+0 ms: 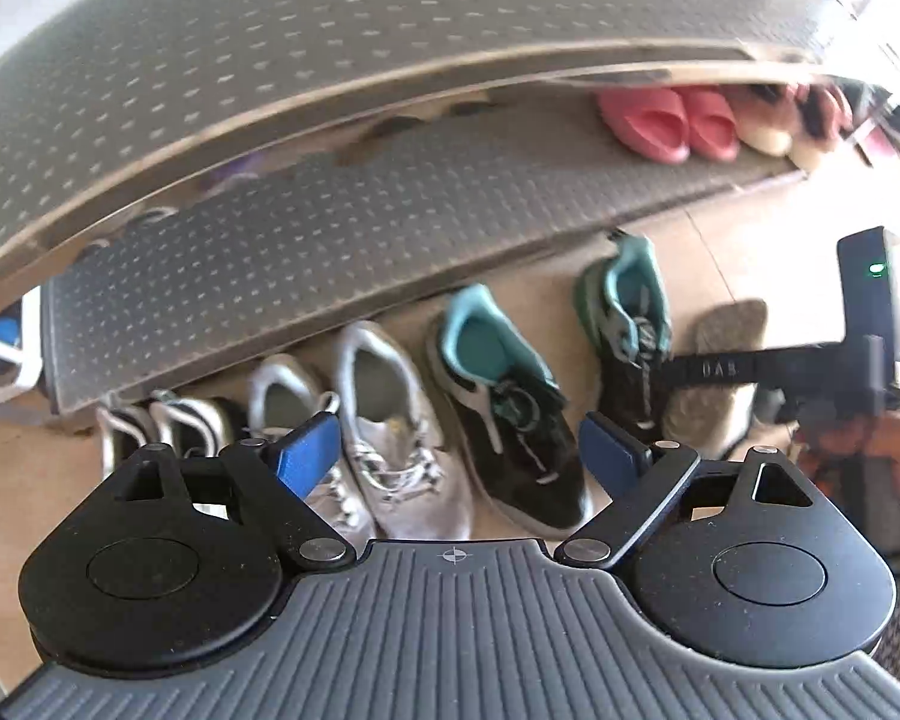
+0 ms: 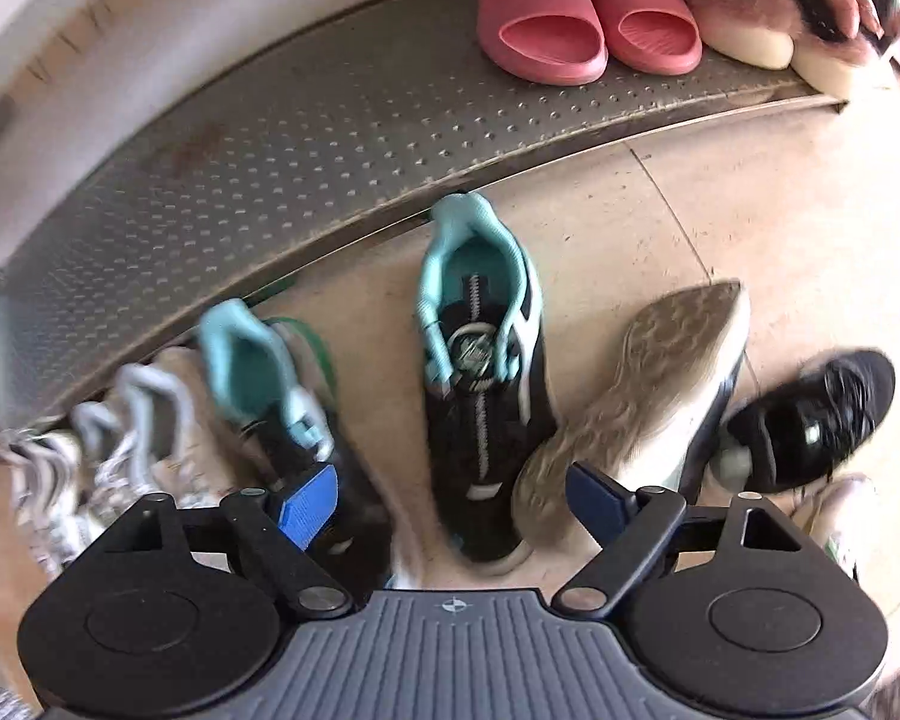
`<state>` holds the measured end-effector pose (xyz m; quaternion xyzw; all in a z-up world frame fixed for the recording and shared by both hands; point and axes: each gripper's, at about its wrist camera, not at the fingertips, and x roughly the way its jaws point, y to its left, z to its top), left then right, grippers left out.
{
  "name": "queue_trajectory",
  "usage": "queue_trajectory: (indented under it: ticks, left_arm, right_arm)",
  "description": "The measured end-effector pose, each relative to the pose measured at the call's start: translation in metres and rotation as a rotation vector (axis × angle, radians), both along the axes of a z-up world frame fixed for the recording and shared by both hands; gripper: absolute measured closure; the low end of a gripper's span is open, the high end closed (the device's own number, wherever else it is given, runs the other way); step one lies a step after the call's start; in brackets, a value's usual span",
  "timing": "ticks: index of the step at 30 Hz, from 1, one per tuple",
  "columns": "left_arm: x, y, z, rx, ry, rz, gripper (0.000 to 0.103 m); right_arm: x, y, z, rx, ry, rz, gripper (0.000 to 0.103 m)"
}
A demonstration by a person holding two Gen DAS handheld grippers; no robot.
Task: Organize scattered shoes
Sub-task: 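Place the teal sneaker beside the grey pair and open the left tool, then grasp a purple slide with the right tool and set it down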
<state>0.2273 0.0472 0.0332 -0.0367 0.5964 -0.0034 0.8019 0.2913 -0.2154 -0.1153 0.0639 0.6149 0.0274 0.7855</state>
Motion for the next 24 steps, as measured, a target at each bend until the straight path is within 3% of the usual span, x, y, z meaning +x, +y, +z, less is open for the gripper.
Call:
queue_trajectory:
  ticks: [5,11,12,13,15,18,20,24]
  left_arm:
    - [0.0,0.022,-0.005,0.013,0.016,0.01,0.013]
    - [-0.003,0.046,-0.015,0.022,0.035,0.057,0.013]
    - [-0.004,0.048,-0.016,0.018,0.037,0.06,0.013]
    - [-0.004,0.052,-0.016,0.012,0.039,0.066,0.013]
    - [-0.005,0.056,-0.016,0.005,0.041,0.074,0.013]
    - [-0.007,0.056,-0.013,-0.006,0.033,0.073,0.013]
    - [-0.009,0.056,-0.011,-0.009,0.027,0.07,0.013]
    - [-0.007,0.055,-0.01,0.0,0.025,0.071,0.013]
  right_arm:
    - [0.047,0.015,-0.046,-0.028,0.011,-0.01,0.009]
    - [0.055,0.056,-0.116,-0.304,0.107,0.165,0.009]
    - [0.052,0.058,-0.12,-0.312,0.1,0.188,0.012]
    - [0.048,0.061,-0.124,-0.32,0.092,0.211,0.025]
    - [0.039,0.068,-0.122,-0.321,0.05,0.237,0.036]
    - [0.034,0.077,-0.108,-0.158,0.019,0.301,0.04]
    - [0.027,0.098,-0.106,-0.209,0.0,0.403,0.041]
    - [0.036,0.091,-0.108,-0.187,0.059,0.367,0.032]
